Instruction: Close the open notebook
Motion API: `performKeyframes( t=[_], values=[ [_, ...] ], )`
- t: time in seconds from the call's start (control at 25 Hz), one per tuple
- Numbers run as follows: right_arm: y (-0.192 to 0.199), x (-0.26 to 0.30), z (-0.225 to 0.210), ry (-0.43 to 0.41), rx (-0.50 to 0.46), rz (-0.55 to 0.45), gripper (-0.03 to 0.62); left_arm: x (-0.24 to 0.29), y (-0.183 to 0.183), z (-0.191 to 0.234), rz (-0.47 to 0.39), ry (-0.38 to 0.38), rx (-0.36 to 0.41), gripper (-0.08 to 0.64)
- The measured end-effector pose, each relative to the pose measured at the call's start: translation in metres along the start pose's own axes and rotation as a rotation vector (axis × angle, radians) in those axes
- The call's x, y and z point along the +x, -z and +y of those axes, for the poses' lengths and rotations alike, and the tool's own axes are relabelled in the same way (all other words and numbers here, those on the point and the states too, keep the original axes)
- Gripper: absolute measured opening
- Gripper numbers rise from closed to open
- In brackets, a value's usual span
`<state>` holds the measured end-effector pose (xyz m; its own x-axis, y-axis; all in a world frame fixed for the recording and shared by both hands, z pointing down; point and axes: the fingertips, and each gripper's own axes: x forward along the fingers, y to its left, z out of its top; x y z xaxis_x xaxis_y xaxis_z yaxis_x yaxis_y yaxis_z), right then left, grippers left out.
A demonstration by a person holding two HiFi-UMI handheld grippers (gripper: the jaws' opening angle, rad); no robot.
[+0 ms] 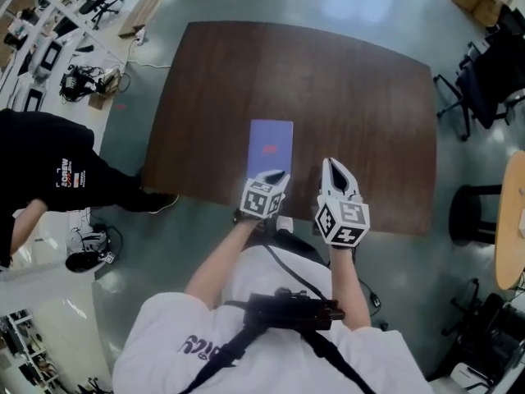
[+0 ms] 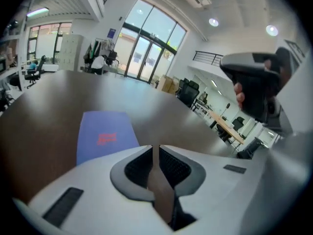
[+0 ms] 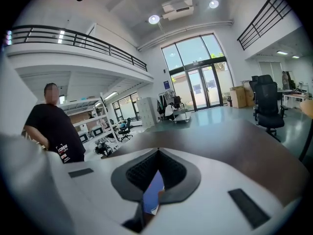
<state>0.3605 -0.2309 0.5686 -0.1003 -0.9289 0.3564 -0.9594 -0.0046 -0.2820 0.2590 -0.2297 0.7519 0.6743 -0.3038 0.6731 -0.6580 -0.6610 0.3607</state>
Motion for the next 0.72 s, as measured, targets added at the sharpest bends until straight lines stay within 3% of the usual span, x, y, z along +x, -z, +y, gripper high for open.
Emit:
performKeyframes(
  t=[0.2, 0.44, 0.64, 0.72],
  values=[
    [-0.038, -0.011, 0.023, -0.072, 0.001, -0.067, -0.006, -0.09, -0.085, -0.008, -0.302, -0.043, -0.009, 0.037],
    [-0.088, -0.021, 0.096, -0.187, -0.052, -0.187, -0.006, -0.226, -0.178, -0.011, -0.68, -0.154, 0.092, 0.008],
    [-0.126, -0.037, 0.156, -0.263, -0.198, -0.299, -0.006, -0.301, -0.219, -0.034, -0.865, -0.2, 0.243, 0.008],
    [-0.135, -0.041, 0.171, -0.263, -0.214, -0.329, -0.006, -0.321, -0.224, -0.038, -0.91, -0.214, 0.291, 0.008]
  ],
)
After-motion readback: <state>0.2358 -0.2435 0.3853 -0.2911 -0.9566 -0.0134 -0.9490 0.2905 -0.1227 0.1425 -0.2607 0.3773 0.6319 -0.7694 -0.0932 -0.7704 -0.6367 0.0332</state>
